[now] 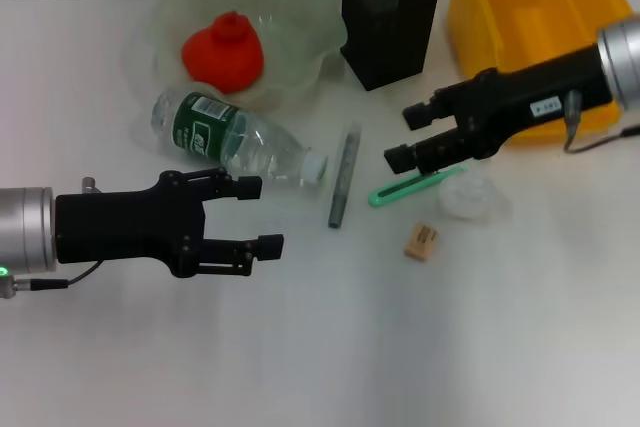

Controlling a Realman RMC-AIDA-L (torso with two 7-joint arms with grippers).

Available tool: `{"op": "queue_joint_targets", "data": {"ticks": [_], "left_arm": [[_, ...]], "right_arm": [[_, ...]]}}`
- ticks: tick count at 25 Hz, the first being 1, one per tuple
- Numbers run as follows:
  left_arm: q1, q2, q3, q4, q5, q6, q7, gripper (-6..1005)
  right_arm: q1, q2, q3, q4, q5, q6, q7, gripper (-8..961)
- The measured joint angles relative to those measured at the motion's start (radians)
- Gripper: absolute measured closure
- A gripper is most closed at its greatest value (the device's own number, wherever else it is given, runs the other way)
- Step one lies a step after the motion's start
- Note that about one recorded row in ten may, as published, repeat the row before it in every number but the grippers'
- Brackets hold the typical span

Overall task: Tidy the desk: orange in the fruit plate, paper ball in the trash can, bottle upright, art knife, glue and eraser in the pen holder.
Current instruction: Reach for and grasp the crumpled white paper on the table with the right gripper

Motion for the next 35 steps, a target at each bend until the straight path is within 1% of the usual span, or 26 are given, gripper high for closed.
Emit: {"op": "queue_joint_targets", "data": {"ticks": [3, 4, 5, 8, 9, 10, 13, 14, 15, 16, 17, 19, 23, 29, 33, 34, 35], "left_arm": [[-0.004, -0.002, 0.0, 0.0, 0.001, -0.004, 0.0, 147], [-0.007, -0.003, 0.0, 0.0, 0.002, -0.006, 0.0, 147], [-0.007, -0.003, 0.0, 0.0, 0.002, -0.006, 0.0, 147], [-0.008, -0.004, 0.001, 0.0, -0.001, -0.012, -0.001, 148], [-0.008, -0.005, 0.001, 0.0, -0.002, -0.014, -0.006, 148], [-0.008, -0.005, 0.001, 0.0, -0.002, -0.014, -0.006, 149], [-0.008, -0.006, 0.001, 0.0, 0.0, -0.017, -0.01, 150], [-0.008, -0.007, 0.001, 0.0, -0.001, -0.018, -0.011, 150], [-0.008, -0.007, 0.001, 0.0, -0.001, -0.018, -0.011, 150], [-0.008, -0.007, 0.001, 0.0, -0.001, -0.018, -0.012, 150], [-0.008, -0.007, 0.001, 0.0, -0.002, -0.02, -0.012, 151], [-0.009, -0.007, 0.0, 0.0, -0.004, -0.024, -0.013, 151], [-0.013, -0.007, 0.0, 0.0, -0.004, -0.027, -0.013, 152], [-0.017, -0.007, -0.001, 0.0, -0.006, -0.032, -0.013, 154], [-0.019, -0.007, -0.001, 0.0, -0.006, -0.037, -0.014, 155], [-0.021, -0.007, -0.001, 0.0, -0.006, -0.039, -0.014, 156], [-0.021, -0.007, -0.001, 0.0, -0.006, -0.039, -0.014, 156]], "right_arm": [[0.099, -0.011, -0.004, -0.042, -0.158, -0.096, 0.114, 168], [0.155, -0.011, -0.007, -0.056, -0.269, -0.147, 0.158, 168], [0.155, -0.011, -0.007, -0.056, -0.269, -0.147, 0.158, 168], [0.197, 0.009, -0.021, -0.091, -0.426, -0.15, 0.186, 168], [0.201, 0.02, -0.052, -0.108, -0.493, -0.123, 0.194, 168], [0.201, 0.02, -0.052, -0.108, -0.493, -0.123, 0.194, 168], [0.192, 0.021, -0.115, -0.109, -0.516, -0.077, 0.195, 168], [0.178, 0.021, -0.163, -0.103, -0.52, -0.041, 0.192, 168], [0.178, 0.021, -0.163, -0.103, -0.52, -0.041, 0.192, 168], [0.159, 0.022, -0.209, -0.097, -0.522, -0.003, 0.185, 168], [0.159, 0.022, -0.209, -0.097, -0.522, -0.003, 0.185, 168], [0.142, 0.026, -0.246, -0.087, -0.516, 0.033, 0.165, 169], [0.133, 0.027, -0.263, -0.063, -0.513, 0.07, 0.15, 169], [0.131, 0.028, -0.274, 0.03, -0.498, 0.161, 0.096, 168], [0.131, 0.028, -0.284, 0.057, -0.492, 0.189, 0.085, 169], [0.132, 0.028, -0.301, 0.083, -0.483, 0.226, 0.077, 169], [0.132, 0.028, -0.301, 0.083, -0.483, 0.226, 0.077, 177]]}}
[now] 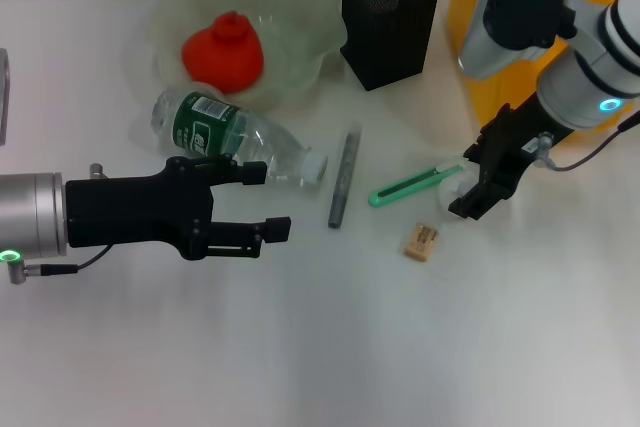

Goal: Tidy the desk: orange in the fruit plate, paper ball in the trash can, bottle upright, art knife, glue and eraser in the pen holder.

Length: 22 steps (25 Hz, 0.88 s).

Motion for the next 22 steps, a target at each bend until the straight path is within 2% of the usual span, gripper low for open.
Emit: {"op": "queue_joint_targets", "data": {"ticks": [14, 18, 22], "left_arm": [[-0.001, 0.0, 0.0, 0.0, -0.001, -0.002, -0.001, 160], [-0.001, 0.0, 0.0, 0.0, -0.001, -0.003, -0.001, 161], [-0.003, 0.0, 0.0, 0.001, -0.001, -0.003, -0.001, 163]], "right_arm": [[-0.002, 0.0, -0.029, 0.026, 0.02, 0.031, -0.008, 282], [-0.002, 0.0, -0.026, 0.016, 0.028, 0.022, -0.006, 393], [-0.012, -0.002, -0.009, -0.084, 0.089, -0.052, 0.014, 465]]}}
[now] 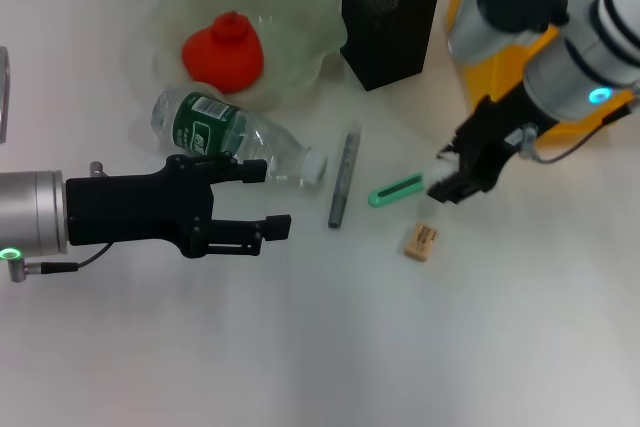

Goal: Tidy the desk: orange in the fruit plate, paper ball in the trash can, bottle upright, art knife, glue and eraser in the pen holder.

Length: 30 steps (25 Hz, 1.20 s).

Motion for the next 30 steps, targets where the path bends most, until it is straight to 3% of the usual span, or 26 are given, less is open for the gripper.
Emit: {"op": "queue_joint_targets", "data": {"ticks": [2, 3, 6, 7, 11, 12, 17, 22, 30], "left_arm": [[0.0, 0.0, 0.0, 0.0, 0.0, 0.0, 0.0, 163], [-0.002, 0.0, 0.0, 0.0, 0.001, -0.001, 0.0, 163], [-0.004, 0.0, 0.0, -0.001, 0.003, -0.005, 0.0, 164], [-0.004, -0.002, 0.0, -0.001, 0.003, -0.006, 0.0, 165], [-0.004, -0.005, 0.0, -0.001, 0.006, -0.009, 0.0, 166], [-0.004, -0.006, 0.0, -0.001, 0.006, -0.009, 0.0, 166], [-0.005, -0.006, 0.0, -0.001, 0.005, -0.009, 0.0, 168], [-0.007, -0.006, 0.0, -0.001, 0.003, -0.009, 0.0, 169], [-0.009, -0.005, 0.0, 0.0, 0.006, -0.009, 0.0, 172]], "right_arm": [[-0.021, -0.001, 0.064, -0.129, 0.058, -0.078, 0.017, 474], [-0.021, -0.001, 0.064, -0.129, 0.058, -0.078, 0.017, 475], [-0.033, -0.002, 0.194, -0.242, 0.129, -0.125, 0.027, 476], [-0.043, -0.003, 0.278, -0.282, 0.163, -0.104, 0.036, 476], [-0.055, -0.006, 0.38, -0.297, 0.179, -0.012, 0.06, 476], [-0.064, -0.008, 0.415, -0.288, 0.161, 0.08, 0.087, 476], [-0.078, -0.01, 0.428, -0.229, 0.057, 0.271, 0.163, 477], [-0.058, -0.021, 0.43, -0.117, 0.0, 0.348, 0.197, 477], [-0.071, -0.02, 0.43, -0.099, 0.002, 0.388, 0.213, 471]]}}
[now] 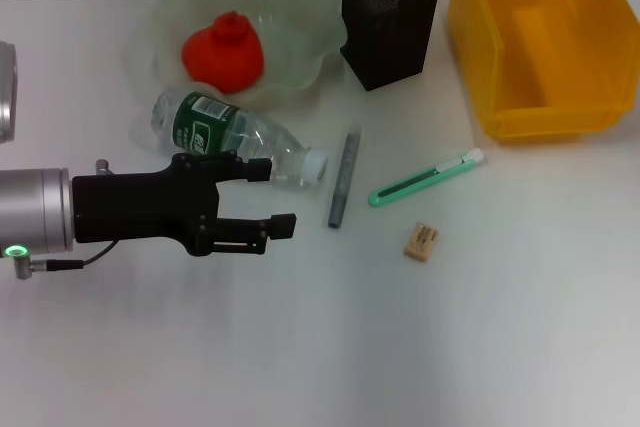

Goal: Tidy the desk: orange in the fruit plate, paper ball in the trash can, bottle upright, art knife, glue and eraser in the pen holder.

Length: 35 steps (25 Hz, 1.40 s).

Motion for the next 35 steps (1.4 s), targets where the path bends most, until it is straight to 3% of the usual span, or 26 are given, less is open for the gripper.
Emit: {"op": "queue_joint_targets", "data": {"ticks": [2, 6, 16, 18, 21, 22, 24, 26, 27, 28, 32, 35], "left_arm": [[0.0, -0.001, 0.0, 0.001, 0.0, 0.0, 0.0, 172], [0.0, -0.001, 0.0, 0.001, 0.0, 0.0, 0.0, 173], [0.0, 0.0, 0.002, 0.0, 0.0, 0.001, 0.0, 176], [0.0, 0.0, 0.002, 0.0, 0.0, 0.001, 0.0, 177], [0.001, 0.001, 0.001, 0.0, 0.0, 0.002, 0.001, 178], [0.001, 0.001, 0.001, 0.0, 0.0, 0.003, 0.002, 178], [0.001, 0.001, 0.0, 0.0, 0.0, 0.003, 0.002, 179], [0.001, 0.0, 0.0, 0.0, -0.001, 0.004, 0.004, 179], [0.001, 0.0, 0.0, 0.0, -0.001, 0.005, 0.005, 180], [0.0, 0.0, 0.0, 0.0, -0.001, 0.005, 0.005, 180], [0.0, 0.0, 0.0, 0.003, 0.0, 0.006, 0.005, 181], [-0.001, 0.0, 0.003, 0.005, 0.0, 0.006, 0.004, 182]], "right_arm": [[-0.003, 0.002, 0.0, -0.001, 0.0, 0.002, 0.001, 469], [-0.004, 0.003, 0.0, 0.004, 0.0, 0.004, 0.002, 268], [-0.022, 0.008, 0.002, 0.002, 0.014, 0.027, 0.002, 176], [-0.044, 0.01, 0.003, -0.005, 0.081, 0.05, -0.009, 167], [-0.097, 0.002, 0.002, -0.008, 0.306, 0.059, -0.109, 167], [-0.143, -0.009, 0.002, 0.003, 0.511, 0.018, -0.219, 167], [-0.167, -0.015, 0.003, 0.014, 0.606, -0.01, -0.278, 167], [-0.208, -0.034, 0.002, 0.059, 0.788, -0.119, -0.393, 167], [-0.235, -0.053, 0.003, 0.119, 0.9, -0.232, -0.482, 167], [-0.235, -0.053, 0.003, 0.119, 0.9, -0.232, -0.482, 167], [-0.275, -0.085, 0.002, 0.285, 0.978, -0.464, -0.669, 167], [-0.293, -0.084, 0.001, 0.335, 0.965, -0.508, -0.748, 167]]}}
